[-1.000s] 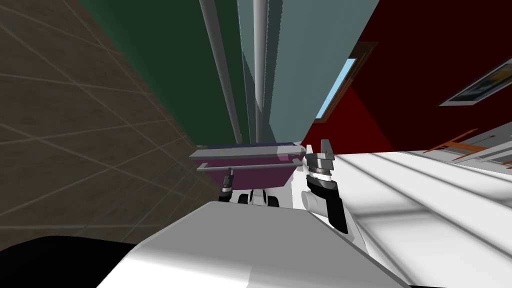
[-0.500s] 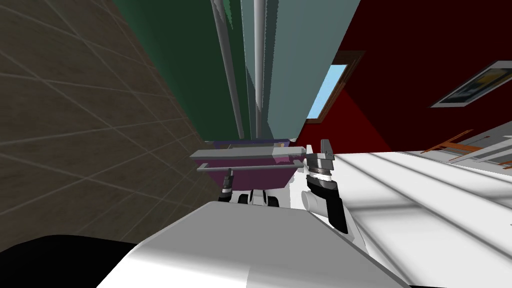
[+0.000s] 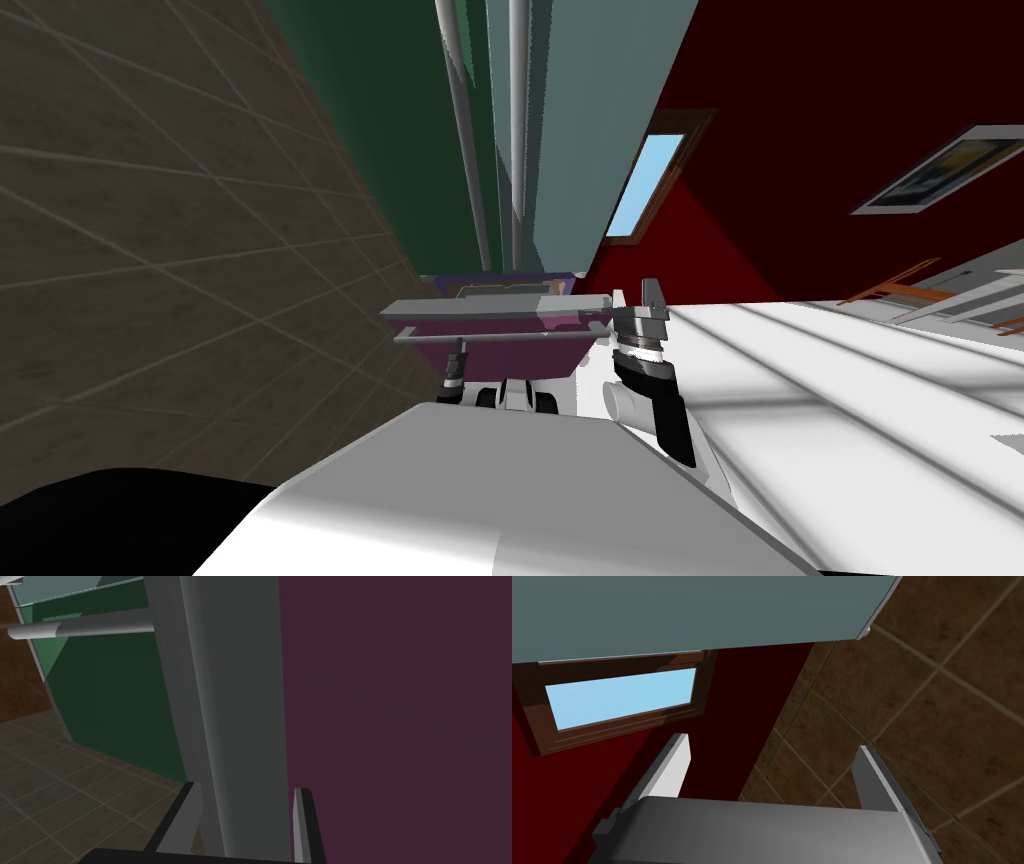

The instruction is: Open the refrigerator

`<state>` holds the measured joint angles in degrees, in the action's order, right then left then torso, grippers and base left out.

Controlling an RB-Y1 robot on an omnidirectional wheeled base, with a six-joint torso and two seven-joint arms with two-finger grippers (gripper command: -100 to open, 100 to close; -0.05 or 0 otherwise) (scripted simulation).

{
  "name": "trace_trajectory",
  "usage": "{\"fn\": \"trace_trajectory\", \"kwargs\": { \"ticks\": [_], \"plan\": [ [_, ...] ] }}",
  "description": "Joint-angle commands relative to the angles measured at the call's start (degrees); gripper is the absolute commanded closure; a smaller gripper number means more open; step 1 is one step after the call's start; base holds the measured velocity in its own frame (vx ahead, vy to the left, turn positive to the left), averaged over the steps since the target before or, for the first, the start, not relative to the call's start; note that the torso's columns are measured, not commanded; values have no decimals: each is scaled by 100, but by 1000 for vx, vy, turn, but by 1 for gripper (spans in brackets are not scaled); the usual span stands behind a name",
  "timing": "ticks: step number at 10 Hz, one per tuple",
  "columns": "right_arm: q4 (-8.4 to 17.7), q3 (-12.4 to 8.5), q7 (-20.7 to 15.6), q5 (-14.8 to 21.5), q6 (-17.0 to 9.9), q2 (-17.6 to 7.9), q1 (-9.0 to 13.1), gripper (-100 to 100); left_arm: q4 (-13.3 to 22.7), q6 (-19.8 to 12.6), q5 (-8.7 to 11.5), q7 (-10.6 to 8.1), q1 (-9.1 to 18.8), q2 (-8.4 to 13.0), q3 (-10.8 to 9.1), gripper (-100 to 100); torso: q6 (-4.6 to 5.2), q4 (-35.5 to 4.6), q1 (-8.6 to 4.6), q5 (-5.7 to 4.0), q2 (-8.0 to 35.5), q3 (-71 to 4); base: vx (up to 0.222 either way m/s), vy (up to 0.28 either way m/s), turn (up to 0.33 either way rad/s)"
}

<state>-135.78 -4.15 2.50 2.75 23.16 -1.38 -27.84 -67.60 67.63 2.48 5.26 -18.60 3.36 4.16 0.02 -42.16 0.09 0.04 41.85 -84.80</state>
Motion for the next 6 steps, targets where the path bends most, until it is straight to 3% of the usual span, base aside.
{"fn": "trace_trajectory", "kwargs": {
  "ticks": [1,3,4,6],
  "plan": [
    [0,0,0,0,0,0,0,0,-60,17,-18,-18,-106,17,41,100,-1,4,-9,2,21,9,-204,1,30],
    [0,0,0,0,0,0,2,0,-108,31,-33,-32,-190,31,74,100,-7,1,7,10,57,37,-224,-2,14],
    [0,0,0,0,0,0,2,0,-200,-103,-25,-32,-60,28,57,-100,-11,3,17,10,39,28,-121,-4,13],
    [0,0,0,0,0,0,-1,0,-460,-443,-14,-42,27,57,32,-100,-1,-6,-2,-7,-13,-12,-39,-17,18]
  ]
}}
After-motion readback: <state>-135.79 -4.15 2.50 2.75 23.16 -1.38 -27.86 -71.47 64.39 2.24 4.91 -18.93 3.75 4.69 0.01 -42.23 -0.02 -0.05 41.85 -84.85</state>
